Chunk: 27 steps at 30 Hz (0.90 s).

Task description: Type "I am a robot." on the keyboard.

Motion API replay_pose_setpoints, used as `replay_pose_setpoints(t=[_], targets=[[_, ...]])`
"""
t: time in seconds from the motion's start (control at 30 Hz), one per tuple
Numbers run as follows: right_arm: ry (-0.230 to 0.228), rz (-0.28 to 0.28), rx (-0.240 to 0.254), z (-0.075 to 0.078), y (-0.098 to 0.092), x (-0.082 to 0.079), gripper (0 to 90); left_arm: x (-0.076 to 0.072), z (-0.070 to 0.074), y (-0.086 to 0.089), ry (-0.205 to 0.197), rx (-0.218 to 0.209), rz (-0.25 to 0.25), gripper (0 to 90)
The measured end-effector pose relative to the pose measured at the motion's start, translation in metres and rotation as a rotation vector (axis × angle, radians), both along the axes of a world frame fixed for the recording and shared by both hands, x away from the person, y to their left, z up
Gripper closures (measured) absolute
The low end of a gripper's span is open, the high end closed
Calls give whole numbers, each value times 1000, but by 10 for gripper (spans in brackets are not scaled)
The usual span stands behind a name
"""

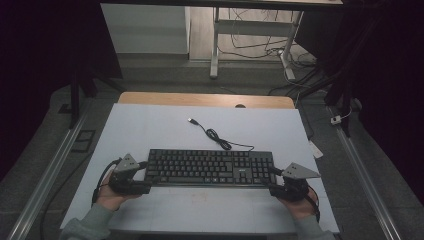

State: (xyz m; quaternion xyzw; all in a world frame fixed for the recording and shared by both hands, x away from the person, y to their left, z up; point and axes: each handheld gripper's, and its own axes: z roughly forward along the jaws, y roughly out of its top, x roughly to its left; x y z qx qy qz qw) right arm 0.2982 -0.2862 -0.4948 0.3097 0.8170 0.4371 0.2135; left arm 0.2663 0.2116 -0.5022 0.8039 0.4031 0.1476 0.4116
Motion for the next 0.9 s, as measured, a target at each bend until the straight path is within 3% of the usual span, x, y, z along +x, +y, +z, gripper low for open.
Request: replay_pose_setpoints(t=[0.77,0.9], targets=[[3,-3,-7,0,3,1,457,-1,1,1,-8,0,7,254],[0,1,10,0,4,1,457,-1,1,1,-8,3,6,254]])
